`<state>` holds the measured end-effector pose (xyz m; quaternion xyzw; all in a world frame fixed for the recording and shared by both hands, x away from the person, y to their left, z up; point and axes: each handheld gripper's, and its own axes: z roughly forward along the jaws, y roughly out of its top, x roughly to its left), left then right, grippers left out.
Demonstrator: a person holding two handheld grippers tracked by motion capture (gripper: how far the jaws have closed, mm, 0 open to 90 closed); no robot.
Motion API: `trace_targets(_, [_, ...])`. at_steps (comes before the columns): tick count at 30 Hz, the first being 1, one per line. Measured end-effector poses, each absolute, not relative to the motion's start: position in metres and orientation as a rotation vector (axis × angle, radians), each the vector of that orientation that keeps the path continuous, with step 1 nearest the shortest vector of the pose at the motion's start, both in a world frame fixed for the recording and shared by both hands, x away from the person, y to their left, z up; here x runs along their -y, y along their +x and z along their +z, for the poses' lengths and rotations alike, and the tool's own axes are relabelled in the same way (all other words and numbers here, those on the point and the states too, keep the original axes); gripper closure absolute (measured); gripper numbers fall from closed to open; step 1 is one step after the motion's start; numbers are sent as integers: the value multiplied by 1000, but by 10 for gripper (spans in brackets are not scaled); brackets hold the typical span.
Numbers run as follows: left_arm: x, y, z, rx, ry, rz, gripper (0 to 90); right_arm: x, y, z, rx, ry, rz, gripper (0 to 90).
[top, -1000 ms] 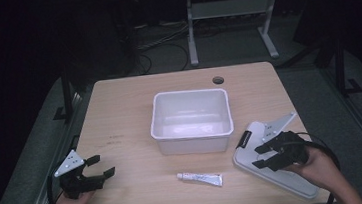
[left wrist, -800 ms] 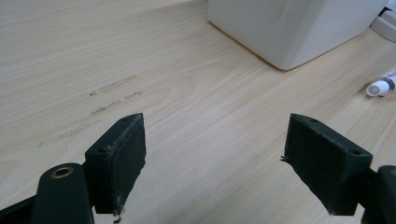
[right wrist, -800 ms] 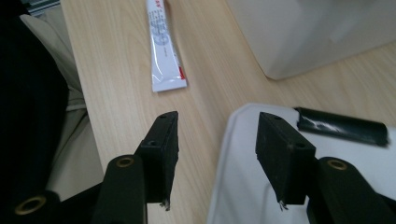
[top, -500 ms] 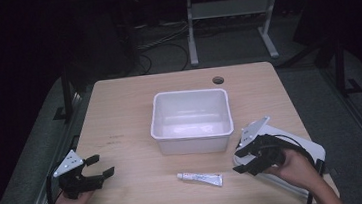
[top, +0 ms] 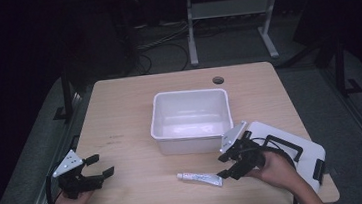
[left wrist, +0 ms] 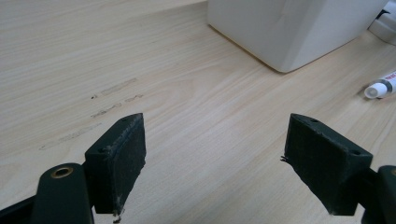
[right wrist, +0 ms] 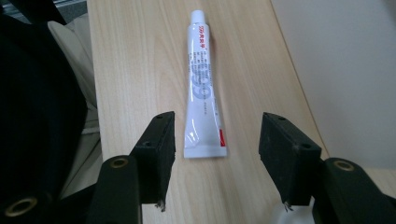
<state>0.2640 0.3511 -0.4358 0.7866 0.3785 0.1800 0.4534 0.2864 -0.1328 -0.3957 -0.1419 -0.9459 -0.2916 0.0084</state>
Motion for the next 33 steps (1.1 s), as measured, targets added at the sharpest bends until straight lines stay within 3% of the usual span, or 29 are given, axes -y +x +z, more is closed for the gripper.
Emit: trace_targets(33, [-349, 265, -436, -924, 1952, 448, 200, 74, 293, -421, 2945, -301, -860, 435])
